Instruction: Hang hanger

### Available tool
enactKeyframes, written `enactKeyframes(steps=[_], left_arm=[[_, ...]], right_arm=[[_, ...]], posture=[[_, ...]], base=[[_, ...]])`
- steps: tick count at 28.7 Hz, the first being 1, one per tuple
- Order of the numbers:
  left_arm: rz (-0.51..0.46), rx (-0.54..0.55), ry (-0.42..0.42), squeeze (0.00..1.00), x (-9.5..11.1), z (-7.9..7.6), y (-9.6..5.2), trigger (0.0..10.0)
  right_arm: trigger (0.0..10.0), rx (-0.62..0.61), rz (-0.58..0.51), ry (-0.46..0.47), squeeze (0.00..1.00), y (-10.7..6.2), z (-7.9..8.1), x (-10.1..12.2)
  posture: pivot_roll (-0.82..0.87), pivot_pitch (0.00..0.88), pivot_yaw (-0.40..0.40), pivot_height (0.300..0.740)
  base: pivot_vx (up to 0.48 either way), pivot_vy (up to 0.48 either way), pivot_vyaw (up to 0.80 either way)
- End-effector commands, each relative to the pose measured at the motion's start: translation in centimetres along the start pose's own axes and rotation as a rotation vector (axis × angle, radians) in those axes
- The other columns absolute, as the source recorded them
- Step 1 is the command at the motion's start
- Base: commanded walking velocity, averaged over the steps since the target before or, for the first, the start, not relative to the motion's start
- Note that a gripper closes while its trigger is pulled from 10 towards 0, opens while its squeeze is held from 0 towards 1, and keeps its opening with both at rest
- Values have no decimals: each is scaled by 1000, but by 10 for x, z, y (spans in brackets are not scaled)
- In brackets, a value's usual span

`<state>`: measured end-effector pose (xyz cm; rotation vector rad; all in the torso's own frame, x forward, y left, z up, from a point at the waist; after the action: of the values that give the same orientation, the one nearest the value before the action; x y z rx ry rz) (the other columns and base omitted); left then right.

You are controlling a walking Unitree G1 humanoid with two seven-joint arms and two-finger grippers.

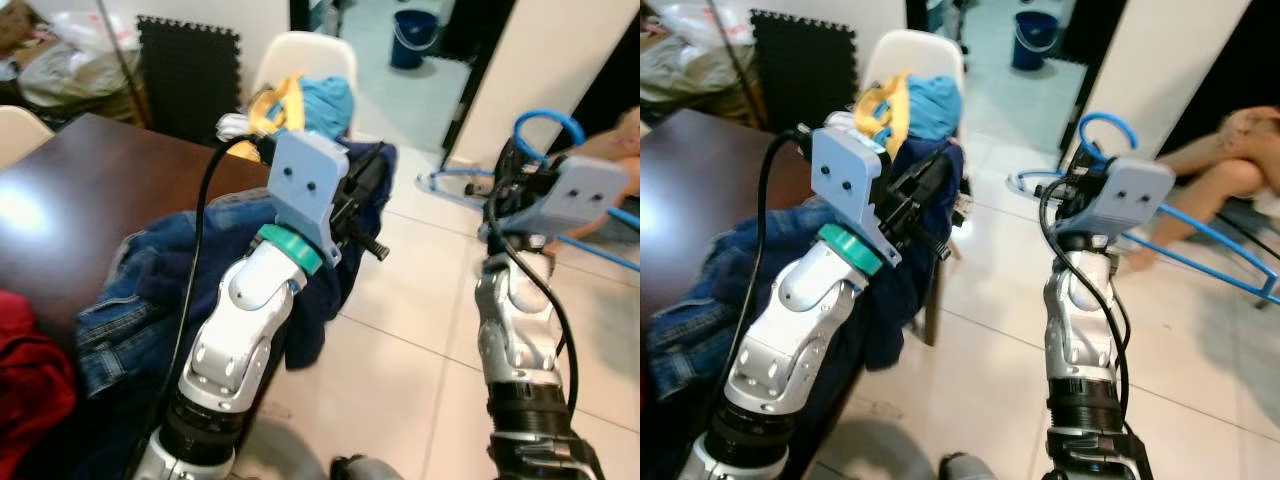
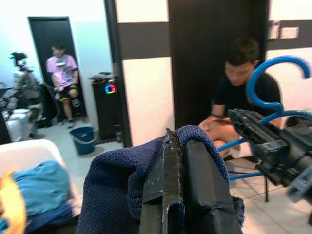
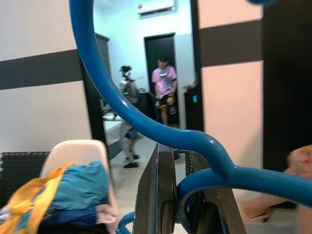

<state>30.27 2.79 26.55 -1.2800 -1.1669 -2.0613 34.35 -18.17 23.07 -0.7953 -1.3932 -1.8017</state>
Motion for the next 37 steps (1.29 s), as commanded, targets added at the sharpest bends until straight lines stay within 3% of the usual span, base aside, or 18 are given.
enactKeyframes(steps=[1, 12, 22, 30, 37], left_arm=[[-3, 28, 21, 0, 1, 5, 1, 10000], [63, 125, 37, 0, -7, 22, -2, 10000], [99, 225, -23, 0, -12, 36, -3, 10000], [108, 263, 37, 0, -14, 47, -10, 10000], [101, 240, 58, 0, -12, 44, -6, 10000]], right_arm=[[10000, 20, 14, -6, 0, 0, 4, -2], [10000, 42, 33, -8, 0, 0, 7, -4], [10000, 60, 55, -18, 0, -1, 8, -7], [10000, 97, 102, -6, 0, -8, 18, -18], [10000, 99, 111, 8, 0, -11, 22, -20]], posture=[[81, 0, 28, 740], [82, 4, 17, 740], [72, 11, 9, 740], [75, 18, 2, 740], [61, 22, 10, 740]], base=[[0, 0, -800], [0, 0, -800], [0, 0, -800], [0, 0, -800], [0, 0, -800]])
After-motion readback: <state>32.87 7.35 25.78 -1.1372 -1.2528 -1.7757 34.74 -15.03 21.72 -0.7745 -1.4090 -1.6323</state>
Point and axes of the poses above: a point about 5 cm out from each wrist's last joint towards the gripper, its own y axis pointing out of the wrist towards the gripper, its own x axis along the axis of the wrist's last joint, z = x × y, the point moved 3 cm from there along y, pointing out of the wrist towards the gripper, and after that the axes turned 6 degrees about y, right-handed, at the moved point
